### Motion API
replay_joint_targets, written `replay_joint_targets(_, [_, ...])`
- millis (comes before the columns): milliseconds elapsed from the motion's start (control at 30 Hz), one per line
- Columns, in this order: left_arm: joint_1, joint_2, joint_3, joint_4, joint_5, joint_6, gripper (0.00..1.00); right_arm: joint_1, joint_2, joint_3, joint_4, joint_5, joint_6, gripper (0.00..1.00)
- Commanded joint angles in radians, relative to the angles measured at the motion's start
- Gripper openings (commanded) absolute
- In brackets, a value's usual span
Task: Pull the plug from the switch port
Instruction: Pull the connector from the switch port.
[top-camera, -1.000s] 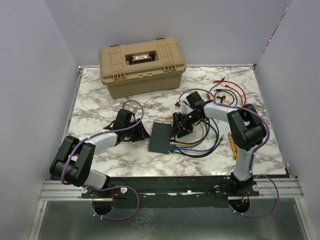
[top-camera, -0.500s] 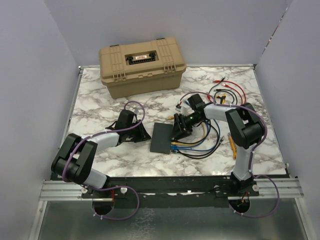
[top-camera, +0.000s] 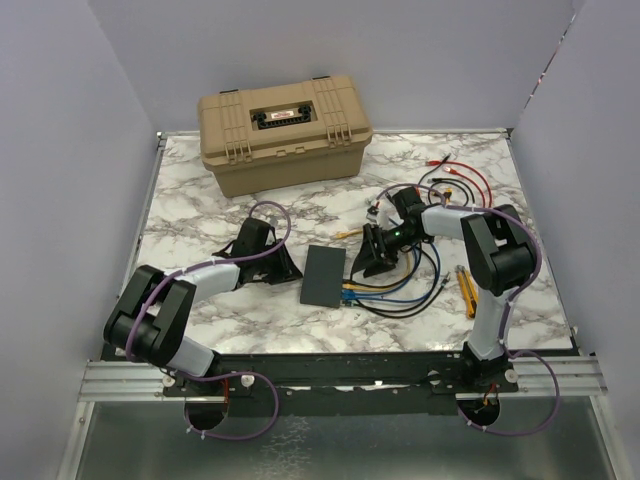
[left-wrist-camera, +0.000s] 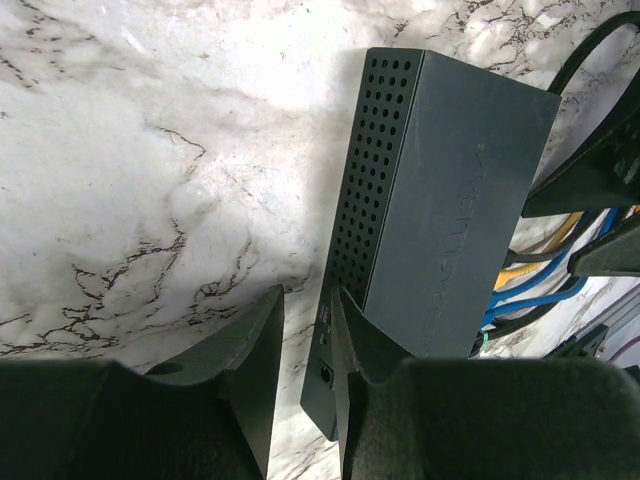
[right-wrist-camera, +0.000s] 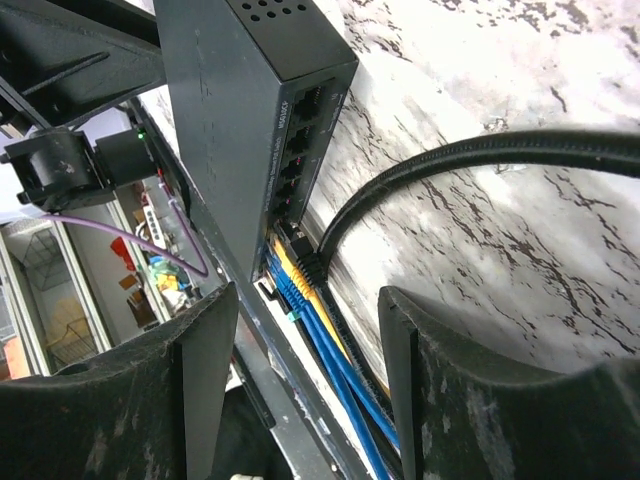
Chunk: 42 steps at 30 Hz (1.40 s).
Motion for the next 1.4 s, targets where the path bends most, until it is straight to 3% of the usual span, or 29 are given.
replay_joint_targets(0, [-0.007,0.049,-0.014,-0.108,-0.073,0.023,0.28,-0.004,0.033,-0.019,-0.029,0.015,-0.052,0.62])
replay_joint_targets(633, [-0.007,0.079,0.007,-0.108,-0.061,0.024,0.28,-0.004,0.141,-0.017,0.035,-0.088,-0.005,0.39])
replay_joint_targets(1033, [-0.009,0.091,0.018,-0.108,-0.055,0.019,0.28,0.027,0.174,-0.020,0.083,-0.105,0.028,0.38])
replay_joint_targets(1367, [-0.009,0.099,0.036,-0.107,-0.043,0.019,0.33,0.060,0.170,-0.026,0.129,-0.130,0.062,0.31])
